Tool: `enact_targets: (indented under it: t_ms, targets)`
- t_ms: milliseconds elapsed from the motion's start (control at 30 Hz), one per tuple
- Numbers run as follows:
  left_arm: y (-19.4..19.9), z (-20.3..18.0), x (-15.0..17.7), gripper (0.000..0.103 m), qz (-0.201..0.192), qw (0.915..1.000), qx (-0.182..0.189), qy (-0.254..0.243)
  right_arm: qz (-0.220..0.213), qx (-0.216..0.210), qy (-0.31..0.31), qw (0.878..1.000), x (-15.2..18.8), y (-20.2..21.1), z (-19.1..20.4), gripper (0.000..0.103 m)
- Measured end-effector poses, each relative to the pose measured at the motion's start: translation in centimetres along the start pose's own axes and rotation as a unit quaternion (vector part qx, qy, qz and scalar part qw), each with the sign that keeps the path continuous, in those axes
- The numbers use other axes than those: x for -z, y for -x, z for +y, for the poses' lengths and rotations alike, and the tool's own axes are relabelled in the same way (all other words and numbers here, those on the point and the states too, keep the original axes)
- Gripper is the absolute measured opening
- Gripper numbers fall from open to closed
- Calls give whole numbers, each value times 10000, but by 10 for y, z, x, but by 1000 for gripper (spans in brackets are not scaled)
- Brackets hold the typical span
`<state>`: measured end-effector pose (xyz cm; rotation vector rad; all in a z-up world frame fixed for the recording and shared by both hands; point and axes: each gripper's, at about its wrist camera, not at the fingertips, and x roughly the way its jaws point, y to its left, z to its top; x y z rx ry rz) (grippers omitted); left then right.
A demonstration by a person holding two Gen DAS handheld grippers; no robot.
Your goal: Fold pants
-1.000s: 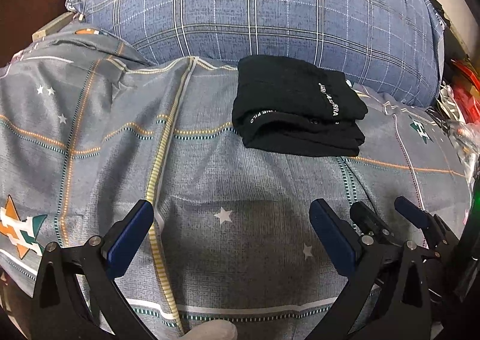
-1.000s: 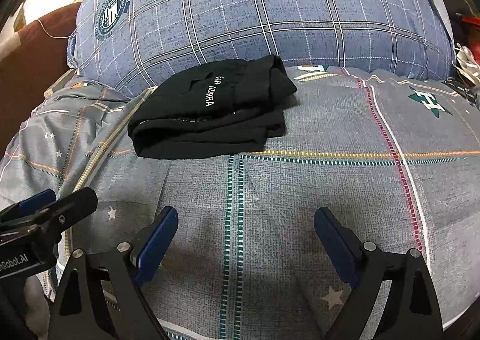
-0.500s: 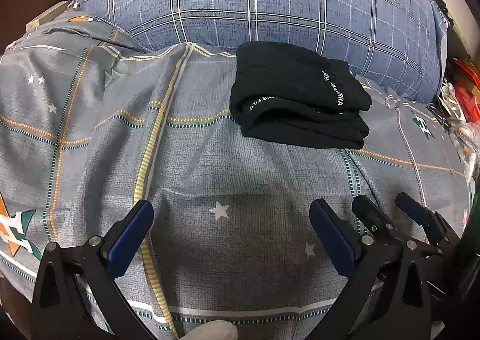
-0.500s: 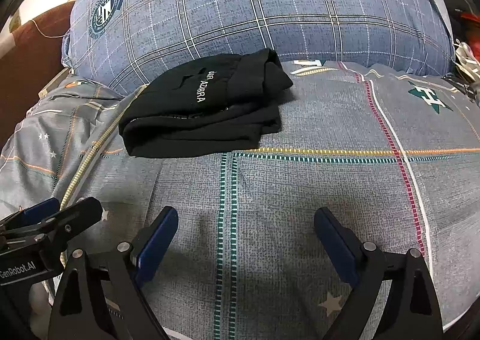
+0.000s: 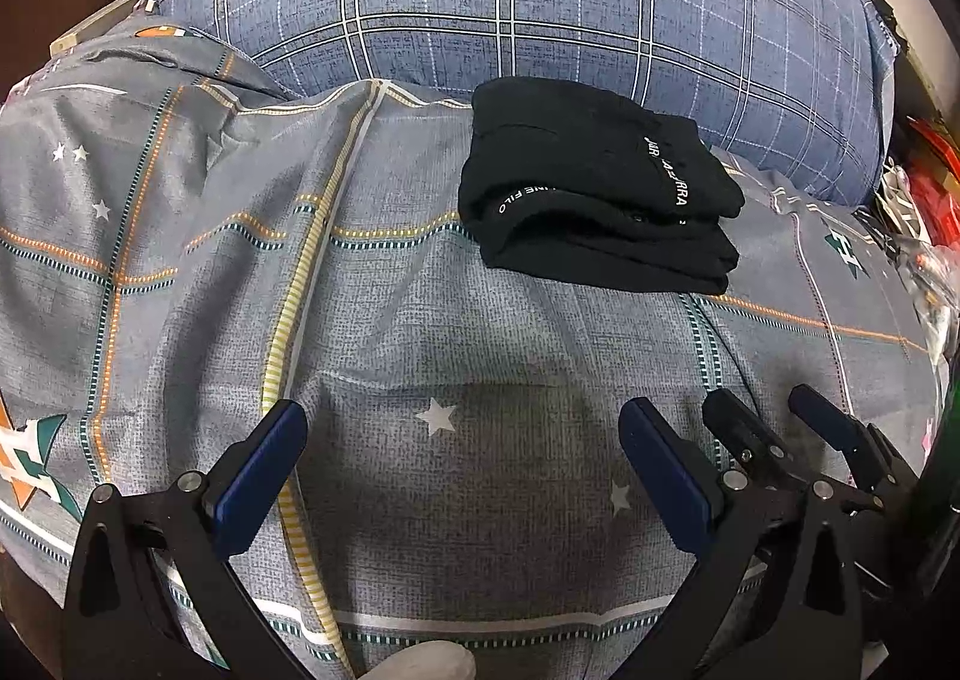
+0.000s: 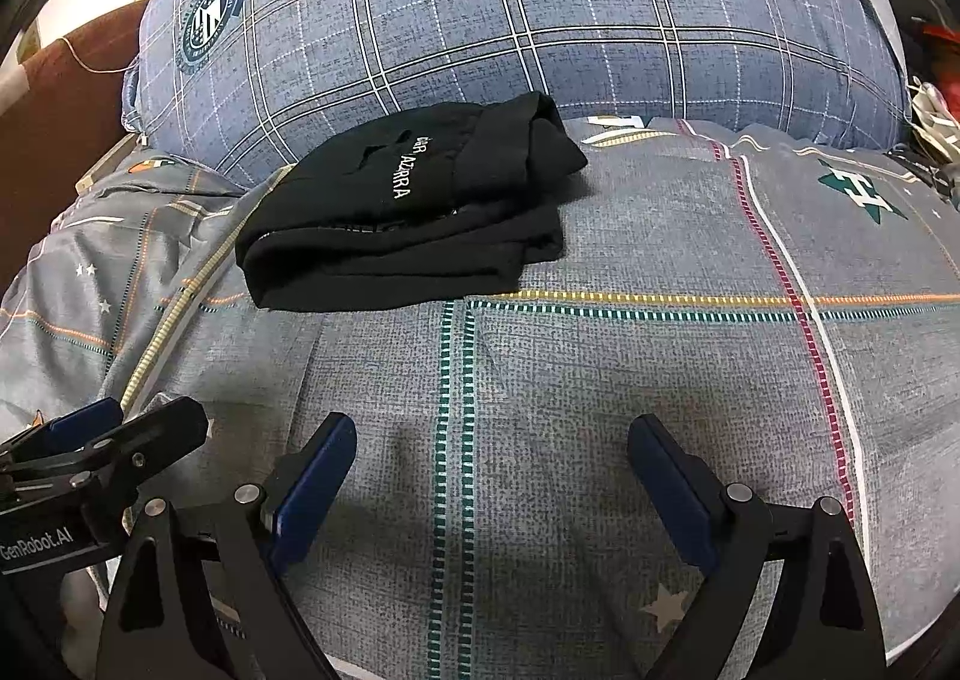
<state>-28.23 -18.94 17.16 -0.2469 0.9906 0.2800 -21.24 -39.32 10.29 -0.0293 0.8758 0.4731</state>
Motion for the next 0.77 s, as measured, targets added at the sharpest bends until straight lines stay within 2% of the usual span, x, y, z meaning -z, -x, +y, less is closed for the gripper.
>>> enact_targets:
  t_ms: [400, 767]
  targets:
    - [-5, 2, 2, 103, 69, 10000, 46, 48, 6, 114, -57, 9999, 1, 0, -7, 94]
    - [-6, 11, 2, 103, 95, 9998, 80, 126, 33, 39, 156, 9999, -3, -2, 7, 94]
